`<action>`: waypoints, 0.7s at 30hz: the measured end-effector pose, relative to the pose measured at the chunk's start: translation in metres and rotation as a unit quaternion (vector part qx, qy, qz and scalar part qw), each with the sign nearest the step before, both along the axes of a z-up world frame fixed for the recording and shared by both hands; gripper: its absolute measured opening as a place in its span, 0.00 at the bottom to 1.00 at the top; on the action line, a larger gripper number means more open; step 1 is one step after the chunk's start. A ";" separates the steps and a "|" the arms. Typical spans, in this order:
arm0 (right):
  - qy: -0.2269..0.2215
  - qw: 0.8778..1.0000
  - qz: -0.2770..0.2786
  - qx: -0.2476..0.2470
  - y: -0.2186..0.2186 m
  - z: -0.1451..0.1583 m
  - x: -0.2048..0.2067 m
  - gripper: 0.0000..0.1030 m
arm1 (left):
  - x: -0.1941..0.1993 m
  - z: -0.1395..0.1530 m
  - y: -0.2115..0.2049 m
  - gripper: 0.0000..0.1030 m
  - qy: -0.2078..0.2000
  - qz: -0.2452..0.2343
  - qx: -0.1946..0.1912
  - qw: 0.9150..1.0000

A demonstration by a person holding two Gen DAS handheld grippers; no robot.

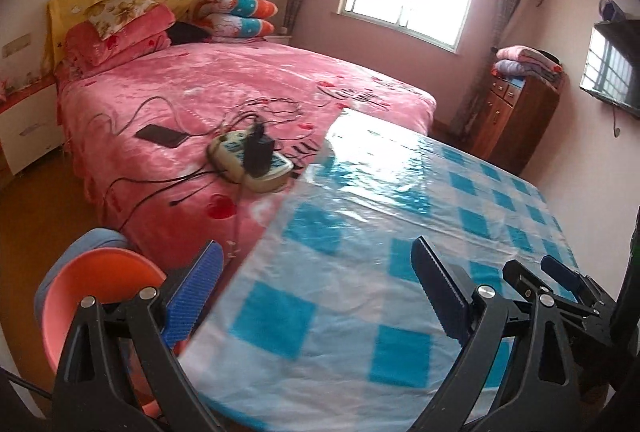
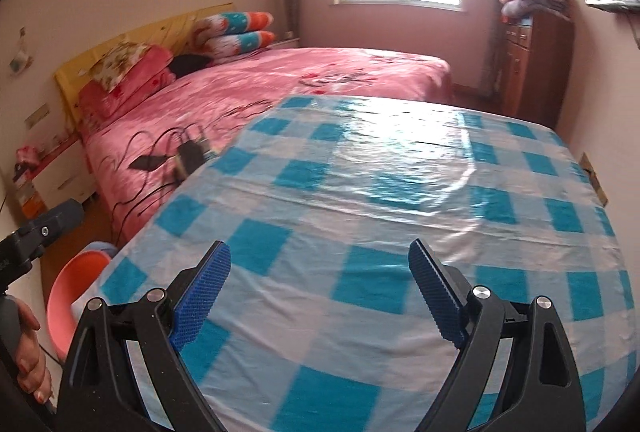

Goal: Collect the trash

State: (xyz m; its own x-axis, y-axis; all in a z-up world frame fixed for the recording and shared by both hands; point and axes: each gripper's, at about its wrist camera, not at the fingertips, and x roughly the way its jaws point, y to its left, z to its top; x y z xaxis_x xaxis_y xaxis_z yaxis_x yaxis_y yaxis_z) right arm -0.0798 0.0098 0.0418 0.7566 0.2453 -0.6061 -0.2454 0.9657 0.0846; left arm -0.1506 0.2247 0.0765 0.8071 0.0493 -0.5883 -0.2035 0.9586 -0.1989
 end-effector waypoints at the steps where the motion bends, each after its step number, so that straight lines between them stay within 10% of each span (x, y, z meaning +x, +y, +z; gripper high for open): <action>1: -0.002 1.000 -0.006 0.000 -0.006 0.000 0.000 0.87 | 0.003 0.000 -0.007 0.93 0.000 -0.006 0.003 1.000; 21: -0.028 0.992 -0.120 0.009 -0.111 0.003 0.006 0.87 | 0.053 -0.001 -0.133 0.93 -0.002 -0.088 0.055 0.995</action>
State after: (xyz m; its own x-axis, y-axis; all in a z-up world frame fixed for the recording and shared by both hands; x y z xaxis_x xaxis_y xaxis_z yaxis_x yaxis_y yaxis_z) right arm -0.0740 -0.1016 0.0453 0.8275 0.0638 -0.5579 -0.0132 0.9955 0.0943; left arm -0.0974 0.0919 0.0755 0.8111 -0.0286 -0.5842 -0.0306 0.9954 -0.0913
